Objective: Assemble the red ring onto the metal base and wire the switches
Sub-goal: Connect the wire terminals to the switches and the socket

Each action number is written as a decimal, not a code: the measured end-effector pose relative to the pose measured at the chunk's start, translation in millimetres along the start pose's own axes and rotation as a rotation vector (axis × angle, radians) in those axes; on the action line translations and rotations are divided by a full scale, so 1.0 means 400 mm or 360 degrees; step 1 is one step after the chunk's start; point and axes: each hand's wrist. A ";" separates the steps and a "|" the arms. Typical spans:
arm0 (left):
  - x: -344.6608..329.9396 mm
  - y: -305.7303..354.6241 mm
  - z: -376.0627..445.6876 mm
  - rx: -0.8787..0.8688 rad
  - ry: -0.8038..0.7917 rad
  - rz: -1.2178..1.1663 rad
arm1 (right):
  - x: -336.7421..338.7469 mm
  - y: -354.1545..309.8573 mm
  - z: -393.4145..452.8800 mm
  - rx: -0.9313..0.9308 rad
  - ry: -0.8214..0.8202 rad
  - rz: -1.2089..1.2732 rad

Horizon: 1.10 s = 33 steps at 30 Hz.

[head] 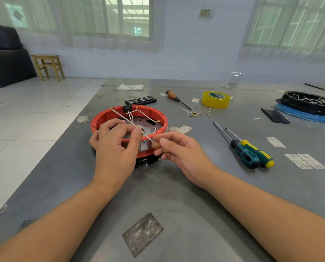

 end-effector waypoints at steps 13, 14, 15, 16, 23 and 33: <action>-0.006 0.001 -0.009 0.0024 -0.0094 -0.0055 | 0.002 0.019 0.002 -0.0072 -0.0062 -0.0110; -0.006 0.003 -0.008 0.0028 -0.0095 -0.0071 | 0.002 0.020 0.002 -0.0069 -0.0061 -0.0111; -0.005 0.005 -0.008 0.0032 -0.0099 -0.0084 | 0.002 0.021 0.002 -0.0067 -0.0054 -0.0110; -0.004 0.008 -0.009 0.0036 -0.0109 -0.0090 | 0.003 0.022 0.002 -0.0065 -0.0047 -0.0109; 0.005 0.025 -0.006 0.0149 -0.0154 -0.0226 | 0.006 0.012 0.002 -0.0017 -0.0057 -0.0278; 0.005 0.013 -0.004 0.0145 -0.0192 -0.0246 | 0.025 -0.006 -0.003 -0.0090 -0.0065 -0.0448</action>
Point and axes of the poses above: each hand's wrist, its own z-axis towards the middle knuckle, its own x-axis out of the back of the hand, y = z × x, and after that the axes turned 14 degrees about -y, right-handed
